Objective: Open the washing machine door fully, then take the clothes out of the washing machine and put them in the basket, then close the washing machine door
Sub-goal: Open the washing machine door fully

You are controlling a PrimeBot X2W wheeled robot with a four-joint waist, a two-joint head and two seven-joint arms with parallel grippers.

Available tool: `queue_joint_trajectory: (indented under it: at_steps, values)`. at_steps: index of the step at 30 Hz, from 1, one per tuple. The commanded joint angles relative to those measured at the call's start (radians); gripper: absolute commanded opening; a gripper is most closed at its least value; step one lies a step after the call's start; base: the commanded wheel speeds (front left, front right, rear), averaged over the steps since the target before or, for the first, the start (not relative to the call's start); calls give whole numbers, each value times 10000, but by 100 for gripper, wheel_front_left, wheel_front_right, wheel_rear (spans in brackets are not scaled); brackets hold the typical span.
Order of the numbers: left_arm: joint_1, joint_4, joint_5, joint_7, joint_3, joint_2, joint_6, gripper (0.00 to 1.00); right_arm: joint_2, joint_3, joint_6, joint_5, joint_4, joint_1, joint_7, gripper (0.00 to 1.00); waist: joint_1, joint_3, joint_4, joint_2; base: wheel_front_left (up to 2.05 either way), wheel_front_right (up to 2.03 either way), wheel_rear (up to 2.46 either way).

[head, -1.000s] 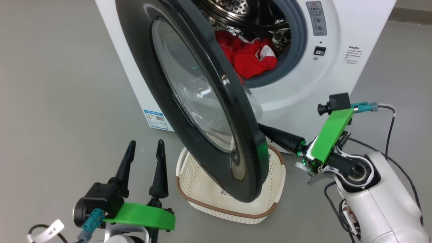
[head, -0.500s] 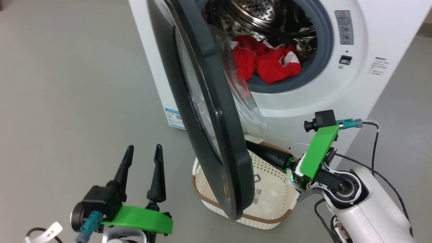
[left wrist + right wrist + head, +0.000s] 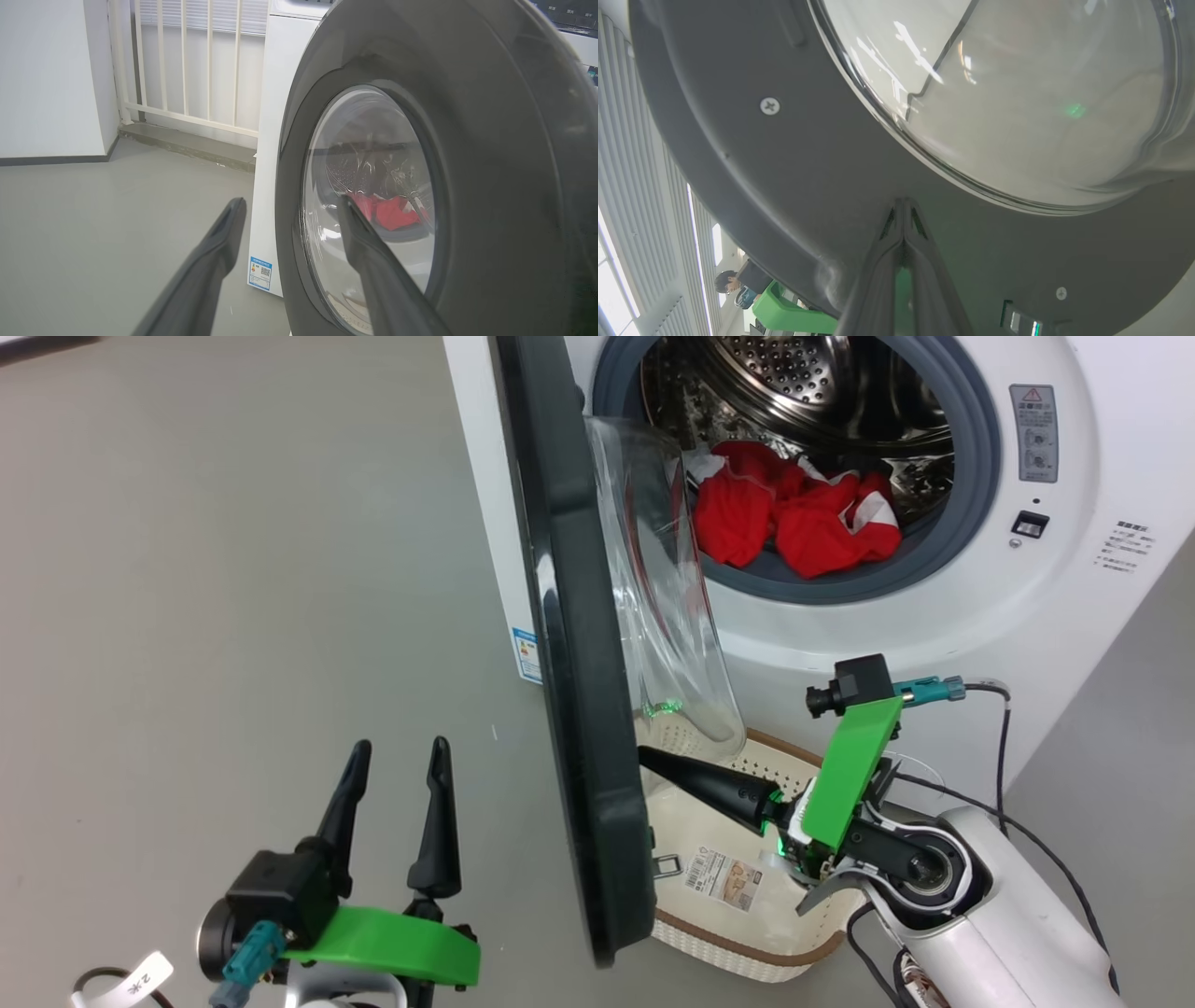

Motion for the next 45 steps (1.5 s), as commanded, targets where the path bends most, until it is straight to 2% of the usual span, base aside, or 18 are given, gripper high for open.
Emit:
queue_joint_trajectory:
  at_steps: [1,29,41,44,45]
  values:
    - [-48,-303,-48,-31,289,145,80,100,198,270,79,131,-390,-122,-41,0,0,12,62,0,0,0,0]
    - [-59,-260,-244,-86,154,190,144,100,127,1406,79,835,-354,-313,-425,0,0,23,440,0,0,0,0]
    - [25,-364,-300,-46,108,275,208,100,-247,1757,79,957,-508,-370,-1076,0,0,-66,423,0,0,0,0]
    - [68,-384,-330,-15,67,296,204,100,-591,1890,79,338,-690,-371,-1715,69,0,-91,411,0,0,0,0]
    - [76,-393,-335,-5,56,301,205,100,-680,1937,79,99,-773,-357,-1901,86,0,-91,410,0,0,0,0]
